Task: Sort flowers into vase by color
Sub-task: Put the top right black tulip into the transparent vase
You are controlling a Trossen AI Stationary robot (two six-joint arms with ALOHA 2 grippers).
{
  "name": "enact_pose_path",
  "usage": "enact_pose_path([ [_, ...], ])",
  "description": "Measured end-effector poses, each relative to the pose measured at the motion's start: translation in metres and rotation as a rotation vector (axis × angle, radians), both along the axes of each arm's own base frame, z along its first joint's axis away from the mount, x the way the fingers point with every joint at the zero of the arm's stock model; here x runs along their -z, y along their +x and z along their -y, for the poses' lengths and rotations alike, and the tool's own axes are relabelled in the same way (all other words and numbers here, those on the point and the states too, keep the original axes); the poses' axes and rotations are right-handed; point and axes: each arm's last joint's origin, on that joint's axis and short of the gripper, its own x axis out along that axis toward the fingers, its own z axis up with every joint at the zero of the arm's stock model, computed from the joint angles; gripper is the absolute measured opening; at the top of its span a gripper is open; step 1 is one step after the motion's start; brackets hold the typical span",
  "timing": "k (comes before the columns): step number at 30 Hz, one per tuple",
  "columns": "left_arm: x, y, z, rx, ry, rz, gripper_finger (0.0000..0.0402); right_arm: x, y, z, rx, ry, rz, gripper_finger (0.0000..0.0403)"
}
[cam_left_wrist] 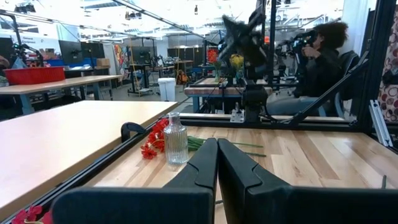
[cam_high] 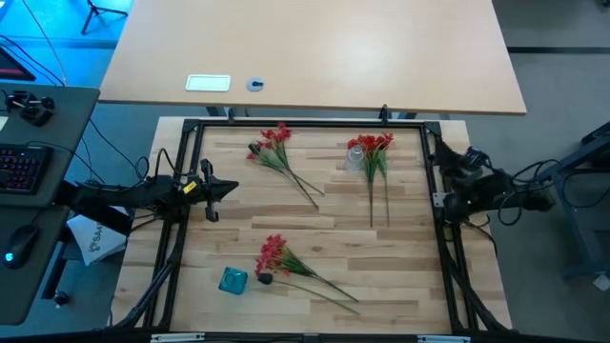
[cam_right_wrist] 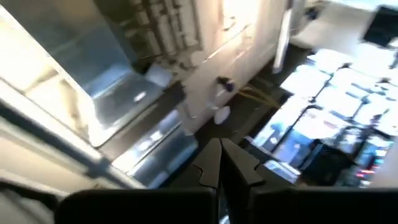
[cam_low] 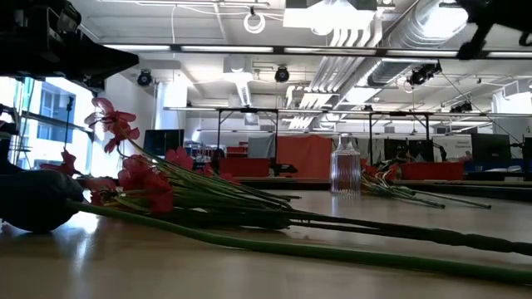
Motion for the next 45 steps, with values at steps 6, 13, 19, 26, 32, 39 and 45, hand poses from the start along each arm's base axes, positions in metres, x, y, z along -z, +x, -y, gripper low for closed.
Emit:
enact_pose_path([
  [6, 0.000, 0.000, 0.000, 0.000, 0.000, 0.000, 0.0000, -0.033, 0.033, 0.005, 0.205, 0.178, -0.492, 0.0000],
  [13, 0.000, 0.000, 0.000, 0.000, 0.000, 0.000, 0.0000, -0.025, 0.033, 0.014, 0.253, 0.530, -1.115, 0.0006],
  [19, 0.000, 0.000, 0.000, 0.000, 0.000, 0.000, 0.0000, 0.001, 0.048, 0.025, 0.227, 0.740, -1.403, 0.0080],
  [26, 0.000, 0.000, 0.000, 0.000, 0.000, 0.000, 0.0000, 0.051, 0.075, 0.047, 0.149, 0.942, -1.675, 0.0181],
  [32, 0.000, 0.000, 0.000, 0.000, 0.000, 0.000, 0.0000, 0.078, 0.093, 0.077, 0.022, 0.947, -1.802, 0.0199],
  [39, 0.000, 0.000, 0.000, 0.000, 0.000, 0.000, 0.0000, 0.107, 0.110, 0.109, -0.186, 0.887, -1.831, 0.0190],
  [45, 0.000, 0.000, 0.000, 0.000, 0.000, 0.000, 0.0000, 0.125, 0.113, 0.121, -0.179, 0.881, -1.888, 0.0181],
])
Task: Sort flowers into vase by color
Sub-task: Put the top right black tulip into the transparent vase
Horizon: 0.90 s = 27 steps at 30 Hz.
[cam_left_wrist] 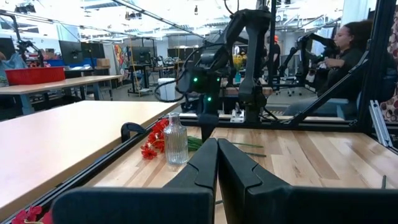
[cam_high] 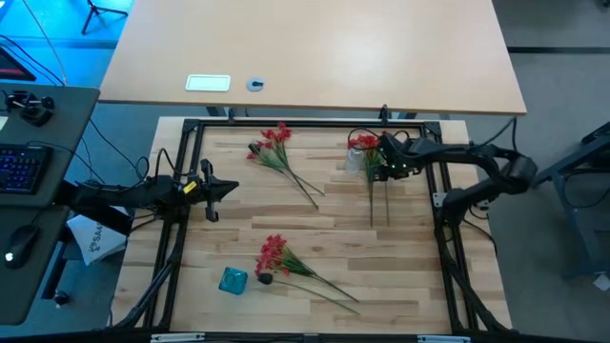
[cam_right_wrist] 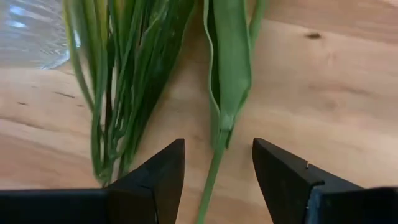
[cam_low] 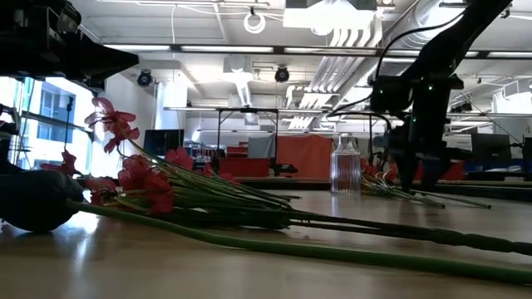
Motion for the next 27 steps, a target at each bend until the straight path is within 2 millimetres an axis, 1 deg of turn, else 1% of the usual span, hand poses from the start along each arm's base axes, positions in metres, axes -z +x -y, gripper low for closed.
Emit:
enact_pose_path([
  [5, 0.000, 0.000, 0.000, 0.000, 0.000, 0.000, 0.0000, 0.011, 0.002, 0.003, 0.005, -0.012, -0.079, 0.0167],
  [8, 0.000, 0.000, 0.000, 0.000, 0.000, 0.000, 0.0000, 0.015, 0.003, 0.003, -0.006, -0.026, -0.109, 0.0145],
  [10, 0.000, 0.000, 0.000, 0.000, 0.000, 0.000, 0.0000, 0.016, 0.003, 0.003, -0.026, -0.037, -0.128, 0.0114],
  [13, 0.000, 0.000, 0.000, 0.000, 0.000, 0.000, 0.0000, 0.014, -0.001, 0.002, -0.040, -0.053, -0.168, 0.0040],
  [14, 0.000, 0.000, 0.000, 0.000, 0.000, 0.000, 0.0000, 0.011, -0.003, 0.001, -0.051, -0.057, -0.174, 0.0021],
  [15, 0.000, 0.000, 0.000, 0.000, 0.000, 0.000, 0.0000, 0.007, -0.004, 0.000, -0.060, -0.067, -0.170, 0.0012],
  [18, 0.000, 0.000, 0.000, 0.000, 0.000, 0.001, 0.0000, -0.004, -0.016, -0.007, -0.049, -0.063, -0.191, 0.0012],
  [21, 0.000, 0.000, 0.000, 0.000, 0.000, 0.000, 0.0000, -0.027, -0.022, -0.013, -0.027, -0.099, -0.105, 0.0004],
  [24, 0.000, 0.000, 0.000, 0.000, 0.000, 0.001, 0.0000, -0.047, -0.038, -0.026, -0.024, -0.052, -0.090, 0.0004],
  [27, 0.000, 0.000, 0.000, 0.000, 0.000, 0.000, 0.0000, -0.073, -0.051, -0.035, 0.014, -0.091, -0.067, 0.0003],
])
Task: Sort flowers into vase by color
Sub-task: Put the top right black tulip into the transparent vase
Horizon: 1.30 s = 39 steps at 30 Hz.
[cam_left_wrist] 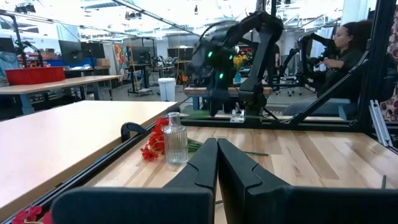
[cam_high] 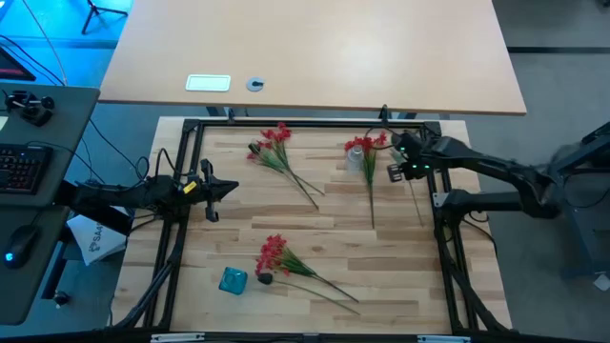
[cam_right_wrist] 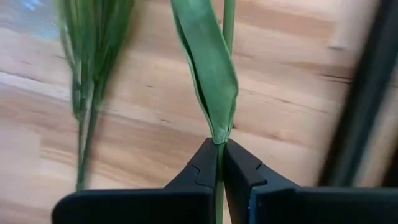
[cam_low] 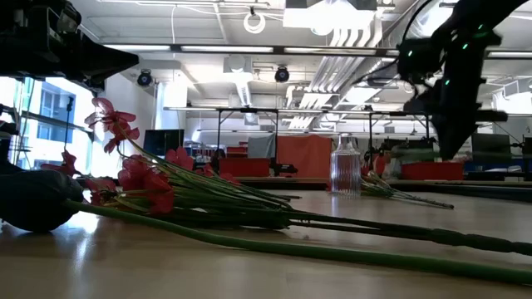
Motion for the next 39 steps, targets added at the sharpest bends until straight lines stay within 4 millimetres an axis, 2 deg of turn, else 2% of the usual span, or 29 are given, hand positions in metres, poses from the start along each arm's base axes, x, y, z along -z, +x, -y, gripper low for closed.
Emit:
enact_pose_path([
  [2, 0.000, 0.000, 0.000, 0.000, 0.000, 0.000, 0.0000, -0.016, -0.011, -0.007, 0.026, -0.040, 0.000, 0.0002],
  [6, 0.000, 0.000, 0.000, 0.000, 0.000, 0.000, 0.0000, -0.054, -0.024, -0.015, 0.058, -0.194, 0.156, 0.0001],
  [11, 0.000, 0.000, 0.000, 0.000, 0.000, 0.000, 0.0000, -0.097, -0.025, -0.017, -0.075, -0.476, 0.512, 0.0001],
  [14, 0.000, 0.000, 0.000, 0.000, 0.000, 0.000, 0.0000, -0.110, -0.021, -0.017, -0.170, -0.620, 0.705, 0.0001],
  [17, 0.000, 0.000, 0.000, 0.000, 0.000, 0.000, 0.0000, -0.110, -0.013, -0.017, -0.264, -0.717, 0.836, 0.0001],
  [22, 0.000, 0.000, 0.000, 0.000, 0.000, 0.000, 0.0000, -0.090, 0.006, -0.016, -0.322, -0.827, 1.041, 0.0000],
  [27, 0.000, 0.000, 0.000, 0.000, 0.000, 0.000, 0.0000, -0.078, 0.015, -0.016, -0.352, -1.140, 1.213, 0.0000],
  [31, 0.000, 0.000, 0.000, 0.000, 0.000, 0.000, 0.0000, -0.073, 0.018, -0.013, -0.396, -1.348, 1.136, 0.0000],
  [39, 0.000, 0.000, 0.000, 0.000, 0.000, 0.000, 0.0000, -0.060, 0.039, 0.000, -0.409, -1.339, 0.962, 0.0000],
])
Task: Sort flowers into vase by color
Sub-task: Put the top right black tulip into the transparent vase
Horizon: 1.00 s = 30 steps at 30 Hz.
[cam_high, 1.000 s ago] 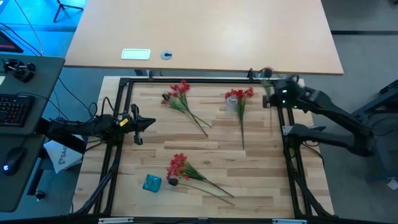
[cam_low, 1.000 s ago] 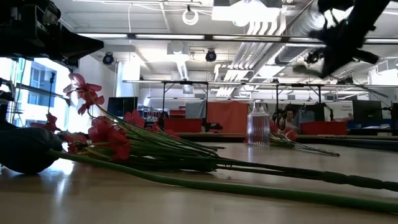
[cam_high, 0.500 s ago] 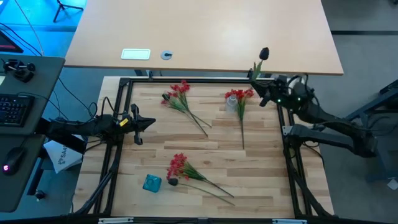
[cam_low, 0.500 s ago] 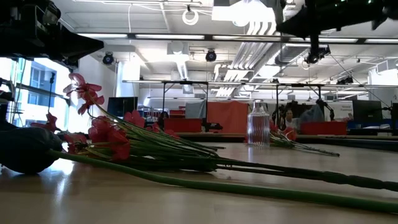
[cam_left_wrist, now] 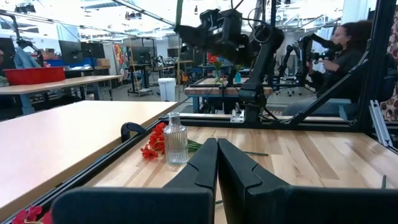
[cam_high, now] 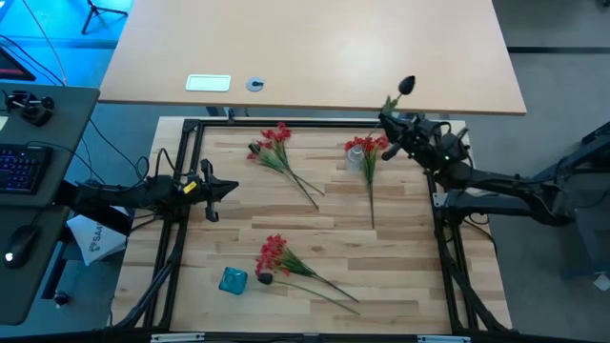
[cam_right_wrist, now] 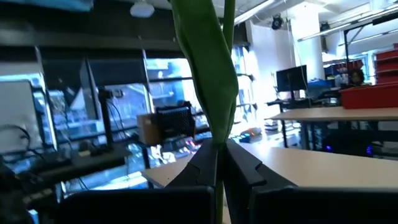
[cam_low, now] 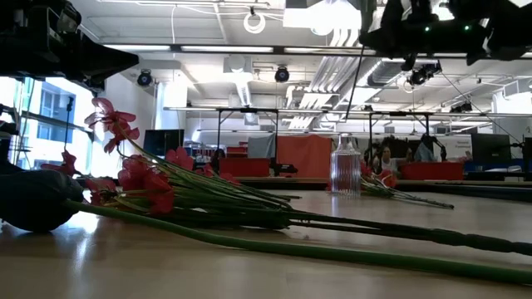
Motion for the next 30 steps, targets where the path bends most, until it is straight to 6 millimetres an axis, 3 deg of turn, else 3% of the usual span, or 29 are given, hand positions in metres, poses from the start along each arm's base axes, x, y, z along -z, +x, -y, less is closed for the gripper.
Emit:
enact_pose_path([
  [12, 0.000, 0.000, 0.000, 0.000, 0.000, 0.000, 0.0000, 0.006, 0.022, 0.013, 0.014, 0.021, -0.125, 0.0000],
  [30, 0.000, 0.000, 0.000, 0.000, 0.000, 0.000, 0.0000, 0.022, 0.026, 0.013, -0.042, 0.137, -0.222, 0.0000],
])
